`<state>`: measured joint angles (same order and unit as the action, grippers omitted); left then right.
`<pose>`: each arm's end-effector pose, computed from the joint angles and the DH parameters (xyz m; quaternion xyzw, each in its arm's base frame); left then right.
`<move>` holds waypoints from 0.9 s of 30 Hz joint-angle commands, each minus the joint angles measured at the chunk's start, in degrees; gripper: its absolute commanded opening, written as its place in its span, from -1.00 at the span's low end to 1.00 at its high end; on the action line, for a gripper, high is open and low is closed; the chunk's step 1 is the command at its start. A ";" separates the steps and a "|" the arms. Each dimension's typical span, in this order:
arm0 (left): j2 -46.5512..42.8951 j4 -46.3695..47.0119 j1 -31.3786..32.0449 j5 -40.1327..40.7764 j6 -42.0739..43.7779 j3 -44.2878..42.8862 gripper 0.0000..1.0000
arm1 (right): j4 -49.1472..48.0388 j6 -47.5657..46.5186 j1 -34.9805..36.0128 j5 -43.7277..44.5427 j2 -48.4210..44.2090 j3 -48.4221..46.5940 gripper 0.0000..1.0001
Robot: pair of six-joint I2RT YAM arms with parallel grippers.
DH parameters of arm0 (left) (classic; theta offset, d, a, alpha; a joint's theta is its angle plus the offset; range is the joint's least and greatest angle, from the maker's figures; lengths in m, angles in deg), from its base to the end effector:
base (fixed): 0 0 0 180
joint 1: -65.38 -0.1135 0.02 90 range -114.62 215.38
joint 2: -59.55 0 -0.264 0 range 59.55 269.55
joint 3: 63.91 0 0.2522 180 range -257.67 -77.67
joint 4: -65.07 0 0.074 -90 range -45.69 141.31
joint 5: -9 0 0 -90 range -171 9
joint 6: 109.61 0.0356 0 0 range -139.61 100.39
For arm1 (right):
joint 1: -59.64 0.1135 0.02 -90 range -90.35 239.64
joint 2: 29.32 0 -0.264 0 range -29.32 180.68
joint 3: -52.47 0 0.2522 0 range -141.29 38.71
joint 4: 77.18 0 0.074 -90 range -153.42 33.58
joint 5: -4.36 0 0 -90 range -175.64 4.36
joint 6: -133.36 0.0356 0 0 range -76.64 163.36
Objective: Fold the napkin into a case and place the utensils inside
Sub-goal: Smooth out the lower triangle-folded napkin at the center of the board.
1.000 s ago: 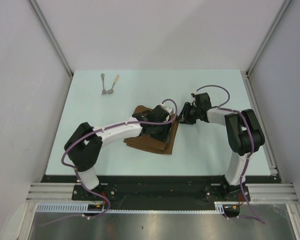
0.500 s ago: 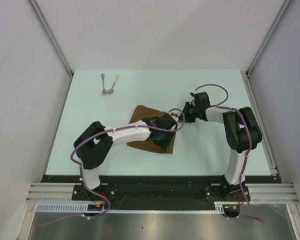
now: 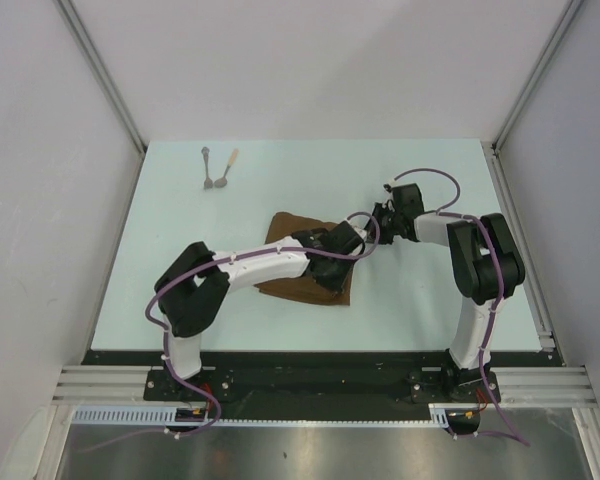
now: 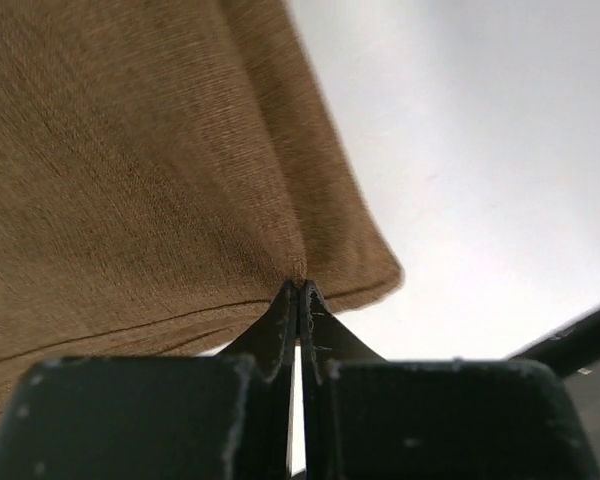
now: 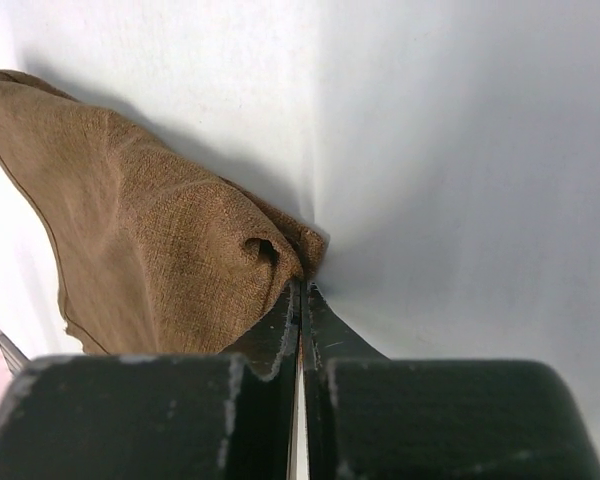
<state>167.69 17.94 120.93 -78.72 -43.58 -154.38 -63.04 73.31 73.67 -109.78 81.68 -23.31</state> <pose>0.2213 -0.3201 0.1887 0.2613 0.9401 -0.1246 0.1801 0.3748 0.1087 0.1337 0.0551 0.9183 0.3090 0.2415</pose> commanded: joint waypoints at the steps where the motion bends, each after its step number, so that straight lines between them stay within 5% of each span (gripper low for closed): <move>1: -0.04 -0.83 1.14 -3.95 -0.99 -5.03 -1.00 | -2.31 -0.07 -0.66 0.24 0.45 0.58 -1.00; 12: 5.67 -3.90 1.49 -5.71 -1.61 -8.99 -0.99 | -2.84 0.37 -1.01 -0.56 -0.43 0.93 -1.00; 18: 4.28 1.11 1.58 -11.07 -2.67 -6.44 -0.79 | -3.37 0.72 -1.19 -1.87 -0.26 0.94 -1.00; 22: 2.88 0.59 1.49 -12.04 -1.96 -6.70 -0.18 | -3.02 0.46 -1.54 -2.66 -1.04 1.02 -0.93; 27: -3.45 1.37 -1.40 -15.90 -1.87 -5.82 0.06 | 1.44 -1.21 -3.12 -3.72 -5.34 2.42 -0.51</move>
<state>172.32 17.51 121.43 -90.26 -45.15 -160.30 -64.46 73.75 72.03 -112.47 81.33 -22.04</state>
